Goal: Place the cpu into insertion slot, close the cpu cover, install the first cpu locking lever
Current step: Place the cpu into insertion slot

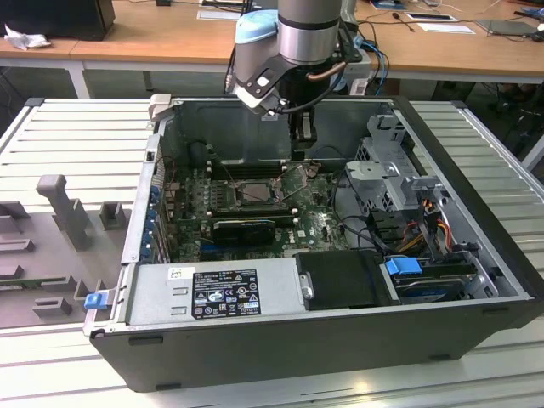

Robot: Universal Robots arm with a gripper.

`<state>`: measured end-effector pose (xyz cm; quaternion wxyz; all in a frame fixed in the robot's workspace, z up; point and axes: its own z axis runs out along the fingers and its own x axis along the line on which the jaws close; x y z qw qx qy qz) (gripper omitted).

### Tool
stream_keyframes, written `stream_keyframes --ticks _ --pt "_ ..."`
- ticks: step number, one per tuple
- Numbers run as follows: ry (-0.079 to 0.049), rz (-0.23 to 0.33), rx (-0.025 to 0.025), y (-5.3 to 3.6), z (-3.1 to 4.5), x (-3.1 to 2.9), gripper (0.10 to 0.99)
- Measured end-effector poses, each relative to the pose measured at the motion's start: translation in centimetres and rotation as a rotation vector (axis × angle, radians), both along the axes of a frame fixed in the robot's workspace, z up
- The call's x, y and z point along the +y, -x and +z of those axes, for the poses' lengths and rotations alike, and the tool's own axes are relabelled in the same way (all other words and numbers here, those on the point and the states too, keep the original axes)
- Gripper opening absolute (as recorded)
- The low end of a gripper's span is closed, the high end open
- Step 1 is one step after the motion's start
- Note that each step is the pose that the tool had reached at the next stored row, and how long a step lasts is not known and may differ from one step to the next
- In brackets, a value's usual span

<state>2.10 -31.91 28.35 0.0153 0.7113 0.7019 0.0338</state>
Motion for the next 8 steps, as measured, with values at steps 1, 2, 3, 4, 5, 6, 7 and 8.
stream_keyframes --ticks 1,2,3,4,5,6,7,8 --pt "0.0 0.0 0.0 -0.05 0.0 0.0 0.106" --pt "0.0 0.0 0.0 -0.09 0.0 0.0 0.106" --pt "0.0 0.0 0.0 -0.14 -0.01 0.0 0.106" --pt "0.0 0.0 -0.0001 -0.18 -0.01 0.0 0.106" --pt "0.0 0.0 0.0 -0.25 -0.01 0.0 0.106" --pt "0.0 0.0 0.0 -0.3 -0.01 0.0 0.106" --pt "0.0 0.0 0.0 -0.37 -0.02 0.0 0.106" --pt "0.0 0.0 0.0 -0.44 -0.02 0.0 0.106"
